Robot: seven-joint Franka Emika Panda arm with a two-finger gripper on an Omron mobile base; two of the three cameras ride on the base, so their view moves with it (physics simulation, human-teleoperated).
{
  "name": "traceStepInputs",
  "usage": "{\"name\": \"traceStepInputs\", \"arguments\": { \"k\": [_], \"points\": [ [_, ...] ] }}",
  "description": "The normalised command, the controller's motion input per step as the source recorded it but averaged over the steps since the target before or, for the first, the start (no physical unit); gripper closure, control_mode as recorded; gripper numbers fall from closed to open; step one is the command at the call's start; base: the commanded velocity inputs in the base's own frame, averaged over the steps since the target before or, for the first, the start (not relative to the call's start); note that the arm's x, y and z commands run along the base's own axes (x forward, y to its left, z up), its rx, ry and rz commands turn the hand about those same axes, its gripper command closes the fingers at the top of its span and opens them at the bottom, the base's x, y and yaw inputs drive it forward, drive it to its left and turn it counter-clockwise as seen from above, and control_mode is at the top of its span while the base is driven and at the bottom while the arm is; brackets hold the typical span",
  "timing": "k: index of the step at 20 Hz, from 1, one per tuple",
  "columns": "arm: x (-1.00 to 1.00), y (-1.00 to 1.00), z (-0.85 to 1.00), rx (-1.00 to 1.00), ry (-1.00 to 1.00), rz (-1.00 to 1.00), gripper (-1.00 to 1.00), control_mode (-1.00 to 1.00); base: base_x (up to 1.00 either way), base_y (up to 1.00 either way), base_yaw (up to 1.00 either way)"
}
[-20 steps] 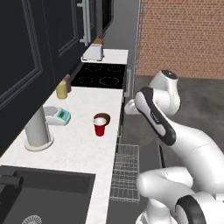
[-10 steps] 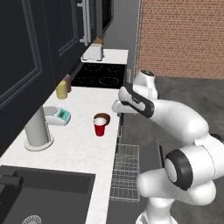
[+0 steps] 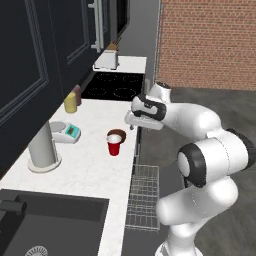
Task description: Pick up the cup and bowl from the counter, place them in the dishwasher, and close the dishwasher door.
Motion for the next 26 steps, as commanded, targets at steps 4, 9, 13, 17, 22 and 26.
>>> {"name": "traceStepInputs", "arguments": {
  "k": [4, 9, 13, 17, 22, 26],
  "points": [
    [0.53, 0.11, -0.56, 0.07, 0.01, -0.16, -1.0, -1.0, 0.0, 0.0, 0.0],
    [0.61, 0.26, -0.23, -0.02, 0.13, -0.17, -1.0, -1.0, 0.0, 0.0, 0.0],
    [0.56, 0.14, -0.07, -0.05, 0.17, -0.11, -1.0, -1.0, 0.0, 0.0, 0.0],
    [0.42, 0.02, -0.17, -0.02, 0.08, -0.06, -1.0, -1.0, 0.0, 0.0, 0.0],
    [0.39, 0.01, -0.22, 0.0, 0.04, -0.04, -1.0, -1.0, 0.0, 0.0, 0.0],
    [0.38, 0.06, -0.29, 0.0, 0.03, -0.03, -1.0, -1.0, 0.0, 0.0, 0.0]
  ]
}}
